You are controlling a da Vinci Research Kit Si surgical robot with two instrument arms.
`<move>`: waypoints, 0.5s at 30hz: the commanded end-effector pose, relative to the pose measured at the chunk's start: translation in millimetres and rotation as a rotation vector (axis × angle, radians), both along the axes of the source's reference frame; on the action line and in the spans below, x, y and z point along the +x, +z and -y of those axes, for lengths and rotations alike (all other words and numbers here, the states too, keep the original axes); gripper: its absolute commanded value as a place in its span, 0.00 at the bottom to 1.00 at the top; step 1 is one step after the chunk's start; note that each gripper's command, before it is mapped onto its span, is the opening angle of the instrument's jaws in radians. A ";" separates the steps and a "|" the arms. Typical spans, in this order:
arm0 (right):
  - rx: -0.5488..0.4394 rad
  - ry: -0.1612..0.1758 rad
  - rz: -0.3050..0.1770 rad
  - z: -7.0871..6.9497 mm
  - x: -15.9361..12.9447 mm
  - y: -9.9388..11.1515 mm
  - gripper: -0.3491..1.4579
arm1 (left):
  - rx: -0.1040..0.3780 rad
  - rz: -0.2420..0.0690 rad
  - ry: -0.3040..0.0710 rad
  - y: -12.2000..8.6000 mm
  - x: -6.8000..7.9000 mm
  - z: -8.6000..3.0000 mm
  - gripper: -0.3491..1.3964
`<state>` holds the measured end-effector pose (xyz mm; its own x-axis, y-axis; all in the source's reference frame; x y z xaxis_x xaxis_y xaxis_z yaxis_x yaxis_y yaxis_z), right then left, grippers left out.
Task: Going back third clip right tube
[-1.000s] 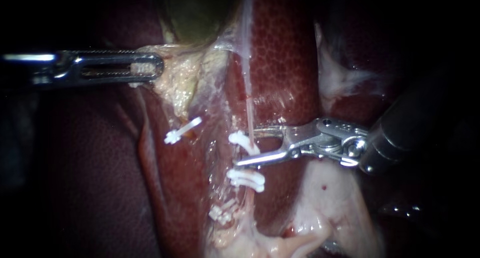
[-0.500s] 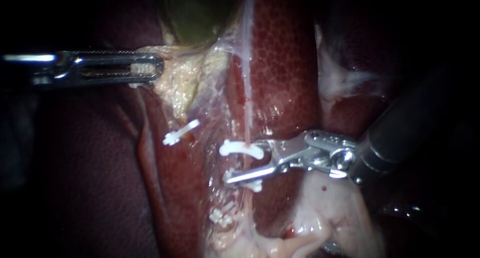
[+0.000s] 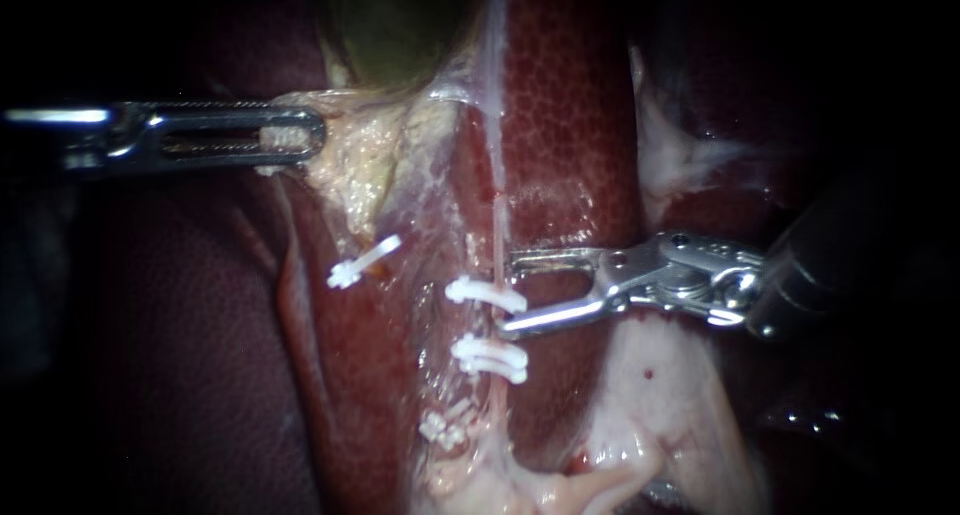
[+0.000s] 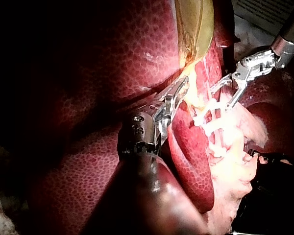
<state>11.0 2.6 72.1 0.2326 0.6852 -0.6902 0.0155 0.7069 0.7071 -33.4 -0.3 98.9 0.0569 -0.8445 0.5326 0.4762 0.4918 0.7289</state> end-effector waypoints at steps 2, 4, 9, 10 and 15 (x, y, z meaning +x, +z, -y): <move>-0.019 -0.011 -0.008 -0.2 -1.0 -1.3 0.53 | 0.000 0.001 0.001 -0.1 0.0 0.0 0.01; -0.042 -0.021 -0.016 -0.4 -1.9 -2.5 0.53 | 0.000 0.001 0.001 -0.1 0.1 0.0 0.01; -0.102 -0.046 -0.037 -1.2 -4.0 -6.7 0.53 | 0.000 0.001 0.001 -0.1 0.1 0.0 0.02; -0.109 -0.050 -0.040 -1.4 -4.3 -7.5 0.53 | 0.000 0.001 0.001 -0.1 0.1 0.0 0.02; -0.129 -0.057 -0.052 -2.0 -5.1 -10.6 0.53 | 0.000 0.001 0.000 0.0 -0.1 0.0 0.02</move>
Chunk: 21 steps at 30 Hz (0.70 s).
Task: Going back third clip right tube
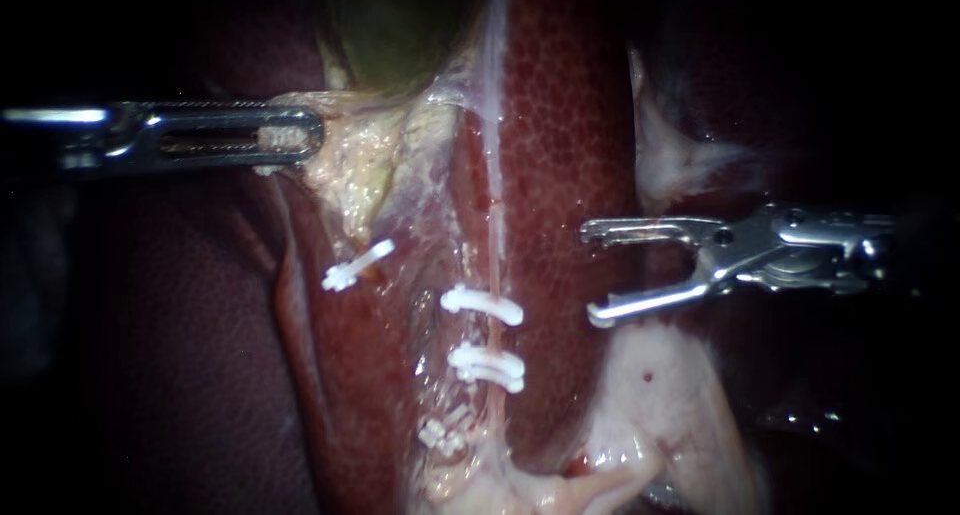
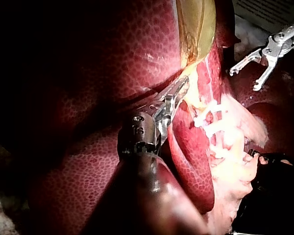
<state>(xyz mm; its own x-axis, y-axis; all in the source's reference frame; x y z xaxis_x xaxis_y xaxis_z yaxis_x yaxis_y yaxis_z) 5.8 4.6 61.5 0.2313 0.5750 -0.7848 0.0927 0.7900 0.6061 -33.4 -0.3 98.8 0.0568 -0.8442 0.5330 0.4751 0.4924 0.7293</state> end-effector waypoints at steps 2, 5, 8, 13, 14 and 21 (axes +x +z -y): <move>0.003 0.000 -0.001 0.2 0.1 -0.5 0.53 | 0.000 -0.001 -0.001 0.1 -0.1 0.0 0.02; 0.002 0.000 0.000 0.3 0.2 -0.5 0.52 | -0.002 -0.002 -0.002 0.4 -0.3 0.2 0.02; 0.001 0.001 0.000 0.4 0.2 -0.4 0.52 | -0.007 -0.005 -0.004 1.1 -0.8 0.5 0.02; 0.001 0.001 0.000 0.4 0.2 -0.3 0.52 | -0.011 -0.015 0.012 3.3 -2.3 1.6 0.02; 0.001 0.001 0.000 0.4 0.2 -0.3 0.52 | -0.011 -0.019 0.016 3.7 -2.6 1.9 0.02; 0.001 0.001 0.000 0.4 0.3 -0.4 0.52 | -0.005 -0.024 0.048 6.1 -5.2 3.6 0.02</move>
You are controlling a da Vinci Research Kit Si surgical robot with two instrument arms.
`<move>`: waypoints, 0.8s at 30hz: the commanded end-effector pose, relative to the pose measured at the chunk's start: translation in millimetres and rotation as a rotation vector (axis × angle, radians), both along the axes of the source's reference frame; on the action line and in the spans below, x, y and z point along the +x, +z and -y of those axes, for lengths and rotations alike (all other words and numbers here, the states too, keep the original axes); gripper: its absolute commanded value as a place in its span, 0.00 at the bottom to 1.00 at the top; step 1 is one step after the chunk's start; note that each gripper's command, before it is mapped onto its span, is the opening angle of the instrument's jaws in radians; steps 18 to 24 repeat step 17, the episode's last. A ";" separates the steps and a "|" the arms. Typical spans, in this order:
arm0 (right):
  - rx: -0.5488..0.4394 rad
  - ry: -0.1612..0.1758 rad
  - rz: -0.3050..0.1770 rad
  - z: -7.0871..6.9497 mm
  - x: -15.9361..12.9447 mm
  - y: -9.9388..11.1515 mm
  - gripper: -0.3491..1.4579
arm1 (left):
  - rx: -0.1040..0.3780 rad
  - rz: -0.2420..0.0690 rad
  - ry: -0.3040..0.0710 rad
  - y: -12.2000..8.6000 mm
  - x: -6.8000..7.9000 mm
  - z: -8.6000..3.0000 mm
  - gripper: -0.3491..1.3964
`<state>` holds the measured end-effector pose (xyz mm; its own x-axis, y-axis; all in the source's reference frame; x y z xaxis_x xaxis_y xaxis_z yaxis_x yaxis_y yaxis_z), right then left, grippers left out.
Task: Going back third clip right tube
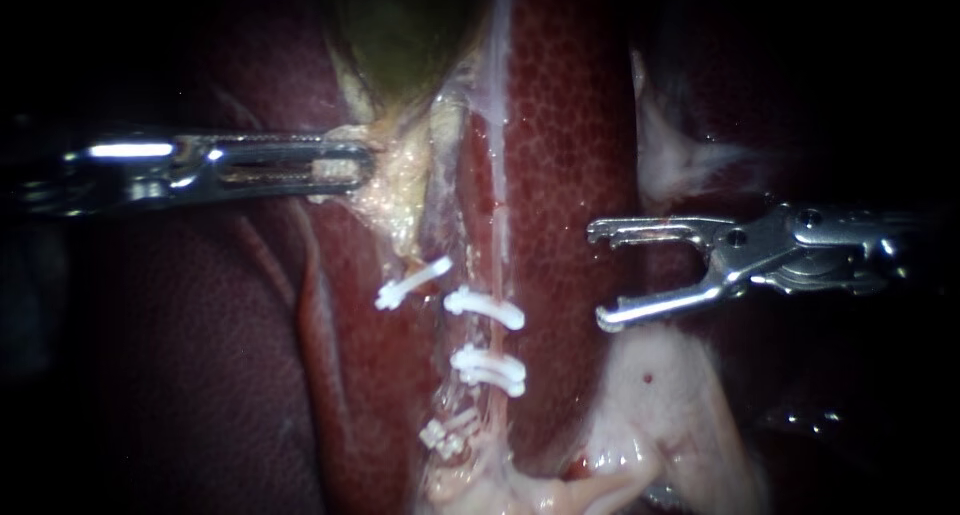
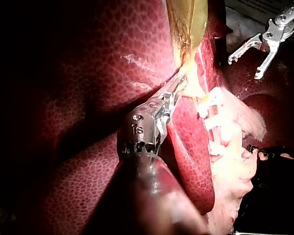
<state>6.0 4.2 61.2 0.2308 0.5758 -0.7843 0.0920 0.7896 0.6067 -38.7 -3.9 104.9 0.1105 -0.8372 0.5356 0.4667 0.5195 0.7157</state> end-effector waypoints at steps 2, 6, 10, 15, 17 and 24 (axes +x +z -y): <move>0.001 0.002 -0.002 0.0 0.1 -0.1 0.52 | 0.006 -0.002 0.003 0.4 -0.5 0.3 0.02; 0.003 0.007 -0.006 0.0 0.4 -0.4 0.52 | 0.006 -0.001 0.005 0.5 -0.7 0.4 0.02; -0.003 0.007 -0.007 0.0 0.6 -0.6 0.52 | 0.006 -0.001 0.005 0.5 -0.7 0.4 0.02; -0.003 0.007 -0.007 0.0 0.8 -0.6 0.52 | 0.006 -0.001 0.005 0.5 -0.7 0.4 0.02; -0.003 0.007 -0.007 0.0 0.8 -0.6 0.52 | 0.006 -0.001 0.005 0.5 -0.7 0.4 0.02; -0.003 0.007 -0.007 0.0 0.8 -0.6 0.52 | 0.006 -0.001 0.005 0.5 -0.7 0.4 0.02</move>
